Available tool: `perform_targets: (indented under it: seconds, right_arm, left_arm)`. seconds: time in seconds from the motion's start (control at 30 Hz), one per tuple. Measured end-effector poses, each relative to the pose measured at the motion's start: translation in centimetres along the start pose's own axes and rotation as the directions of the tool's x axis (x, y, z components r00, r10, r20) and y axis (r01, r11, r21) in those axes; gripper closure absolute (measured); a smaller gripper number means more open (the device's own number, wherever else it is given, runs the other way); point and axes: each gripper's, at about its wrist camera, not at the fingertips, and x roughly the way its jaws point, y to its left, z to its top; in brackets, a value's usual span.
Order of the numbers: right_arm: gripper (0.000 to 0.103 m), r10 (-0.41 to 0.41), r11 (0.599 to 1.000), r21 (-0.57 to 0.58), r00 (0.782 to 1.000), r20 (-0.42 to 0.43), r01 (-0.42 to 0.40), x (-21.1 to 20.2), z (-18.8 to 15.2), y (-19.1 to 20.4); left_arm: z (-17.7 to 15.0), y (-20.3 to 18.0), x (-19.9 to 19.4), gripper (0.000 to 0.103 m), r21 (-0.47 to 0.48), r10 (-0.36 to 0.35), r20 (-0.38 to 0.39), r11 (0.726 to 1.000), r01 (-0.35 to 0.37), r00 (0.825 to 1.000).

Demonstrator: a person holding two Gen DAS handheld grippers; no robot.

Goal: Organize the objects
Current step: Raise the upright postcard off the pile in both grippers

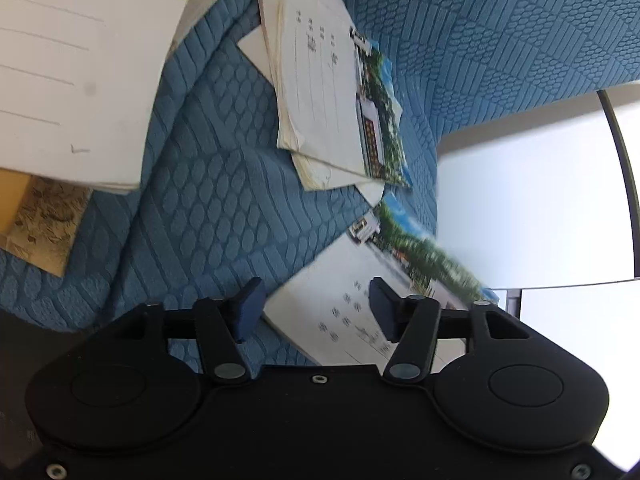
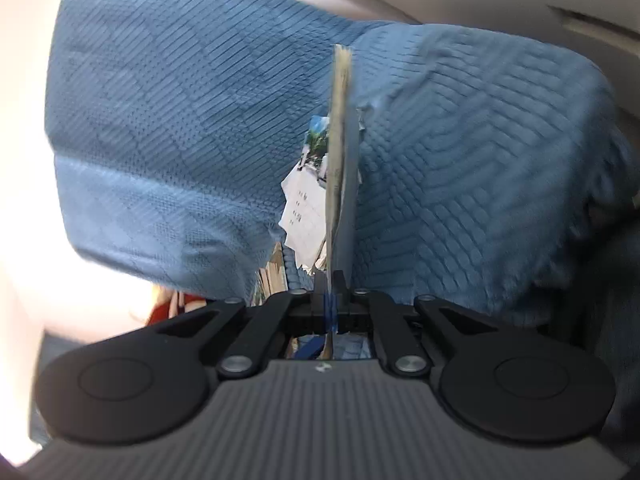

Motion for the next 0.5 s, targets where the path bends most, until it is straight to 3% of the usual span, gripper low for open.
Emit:
perform_targets:
  seconds: [0.37, 0.5]
  right_arm:
    - [0.099, 0.070, 0.976, 0.207, 0.997, 0.017, -0.072, -2.2, -1.1, -0.3]
    - [0.099, 0.051, 0.977, 0.208, 0.999, -0.009, -0.048, -1.9, -1.1, 0.3]
  left_arm:
    - [-0.1, 1.8, 0.9, 0.046, -0.133, -0.119, -0.089, 0.985, 0.107, 0.989]
    - [0.1, 2.4, 1.3, 0.064, -0.162, -0.144, -0.107, 0.979, 0.126, 0.984]
